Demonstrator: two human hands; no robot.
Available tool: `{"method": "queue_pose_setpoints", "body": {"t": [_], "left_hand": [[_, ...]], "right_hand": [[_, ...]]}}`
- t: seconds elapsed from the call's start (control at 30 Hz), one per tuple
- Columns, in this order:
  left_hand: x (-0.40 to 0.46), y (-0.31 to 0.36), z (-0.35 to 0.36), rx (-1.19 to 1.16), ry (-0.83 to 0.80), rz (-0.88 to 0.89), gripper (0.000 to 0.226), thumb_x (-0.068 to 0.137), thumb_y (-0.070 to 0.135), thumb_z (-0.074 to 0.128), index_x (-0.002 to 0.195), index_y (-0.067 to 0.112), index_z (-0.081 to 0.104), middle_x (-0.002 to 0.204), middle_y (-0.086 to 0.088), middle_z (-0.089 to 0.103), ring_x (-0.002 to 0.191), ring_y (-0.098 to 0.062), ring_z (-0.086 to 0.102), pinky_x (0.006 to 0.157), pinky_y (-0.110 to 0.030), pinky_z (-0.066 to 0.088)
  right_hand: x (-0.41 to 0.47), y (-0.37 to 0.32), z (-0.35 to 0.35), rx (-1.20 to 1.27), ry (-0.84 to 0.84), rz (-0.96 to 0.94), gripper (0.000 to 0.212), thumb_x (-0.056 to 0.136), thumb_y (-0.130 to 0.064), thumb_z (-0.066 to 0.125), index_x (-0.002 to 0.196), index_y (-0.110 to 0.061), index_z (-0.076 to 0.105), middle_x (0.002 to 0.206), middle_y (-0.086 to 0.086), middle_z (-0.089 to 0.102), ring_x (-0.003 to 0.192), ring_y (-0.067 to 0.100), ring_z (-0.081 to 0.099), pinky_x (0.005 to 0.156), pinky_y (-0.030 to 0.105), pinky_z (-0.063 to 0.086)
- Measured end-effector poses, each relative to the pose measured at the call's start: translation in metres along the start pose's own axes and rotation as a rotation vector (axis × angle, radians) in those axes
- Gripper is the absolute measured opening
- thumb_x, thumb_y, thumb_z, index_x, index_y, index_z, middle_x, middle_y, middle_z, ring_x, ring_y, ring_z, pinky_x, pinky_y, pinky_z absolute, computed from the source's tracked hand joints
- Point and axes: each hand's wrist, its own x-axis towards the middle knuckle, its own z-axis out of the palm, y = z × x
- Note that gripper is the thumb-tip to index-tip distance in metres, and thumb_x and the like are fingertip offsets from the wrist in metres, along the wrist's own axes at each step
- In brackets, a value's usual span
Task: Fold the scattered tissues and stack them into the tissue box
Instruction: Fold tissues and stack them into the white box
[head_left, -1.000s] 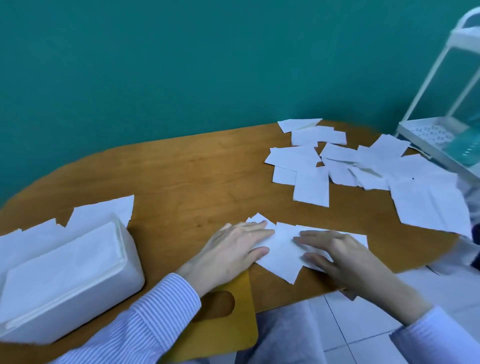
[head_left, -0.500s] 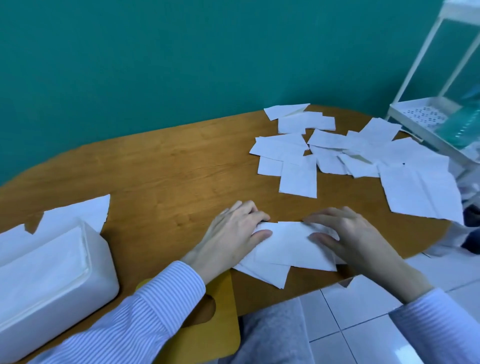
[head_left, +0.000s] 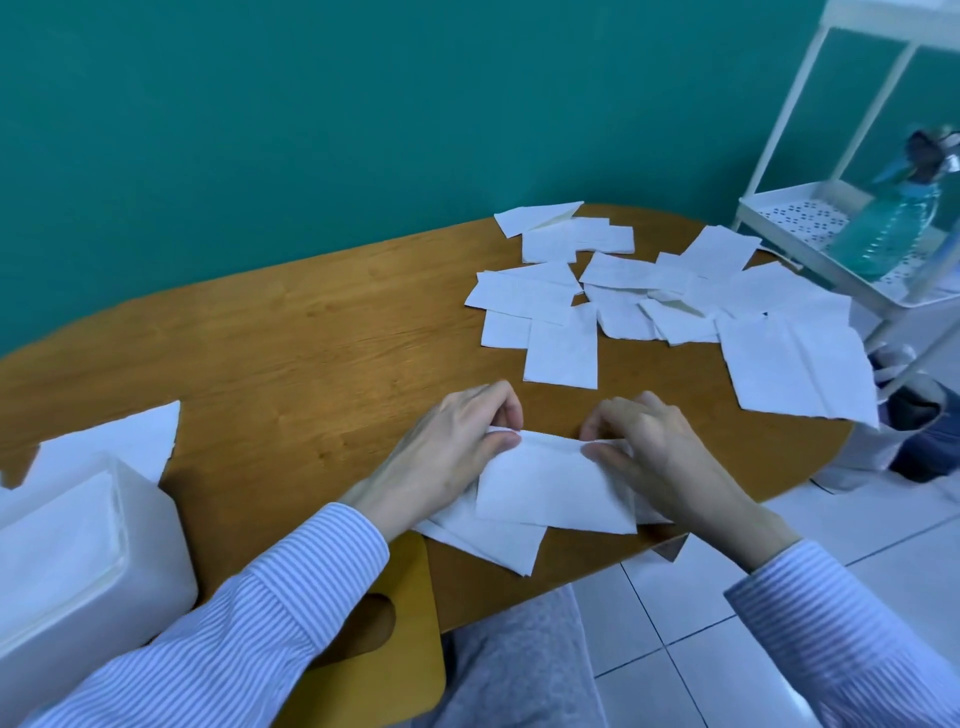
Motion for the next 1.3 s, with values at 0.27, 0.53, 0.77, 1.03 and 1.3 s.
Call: {"method": "queue_pose_setpoints", "body": {"t": [0.27,0.53,0.77,1.03,1.3], "left_hand": [[0.026,0.02,-0.005,-0.2,0.023,-0.062,0.017,0.09,0.022,0.074,0.101,0.029,0.063,0.083,0.009,0.062,0.065,-0.001,0.054,0.061,-0.013,0.042],[0.03,0.01,0.029,-0.091,-0.081,-0.118,0.015,0.093,0.029,0.07,0.108,0.029,0.069,0.085,0.012,0.064,0.076,-0.003,0.058,0.067,-0.02,0.041],[0.032,0.004,0.031,-0.025,-0.125,-0.12,0.019,0.09,0.031,0.073,0.108,0.031,0.067,0.086,0.011,0.061,0.079,-0.003,0.056,0.069,-0.024,0.045],[0.033,0.003,0.033,0.024,-0.145,-0.067,0.007,0.092,0.031,0.07,0.093,0.031,0.063,0.096,0.013,0.051,0.088,0.002,0.048,0.076,-0.02,0.041],[0.029,0.012,0.017,-0.149,-0.049,-0.003,0.007,0.096,0.025,0.064,0.098,0.028,0.057,0.089,0.013,0.059,0.074,-0.001,0.053,0.065,-0.018,0.04]], "right_hand": [[0.0,0.012,-0.05,0.406,0.008,0.216,0.01,0.088,-0.029,0.07,0.08,-0.032,0.066,0.077,-0.006,0.065,0.076,0.01,0.059,0.063,0.028,0.043],[-0.005,0.026,-0.028,0.291,-0.113,0.314,0.011,0.09,-0.024,0.068,0.085,-0.033,0.065,0.083,-0.008,0.064,0.081,0.008,0.058,0.065,0.027,0.044],[-0.007,0.029,-0.008,0.241,-0.086,0.296,0.013,0.088,-0.021,0.071,0.093,-0.033,0.066,0.086,-0.011,0.06,0.082,0.007,0.056,0.071,0.029,0.046],[-0.007,0.035,0.003,-0.135,-0.008,0.145,0.016,0.088,-0.031,0.07,0.097,-0.032,0.056,0.095,-0.008,0.039,0.088,0.015,0.033,0.075,0.034,0.031],[-0.001,0.029,-0.027,0.198,-0.045,0.031,0.019,0.095,-0.013,0.057,0.087,-0.029,0.051,0.083,-0.012,0.057,0.078,0.013,0.054,0.066,0.036,0.048]]}}
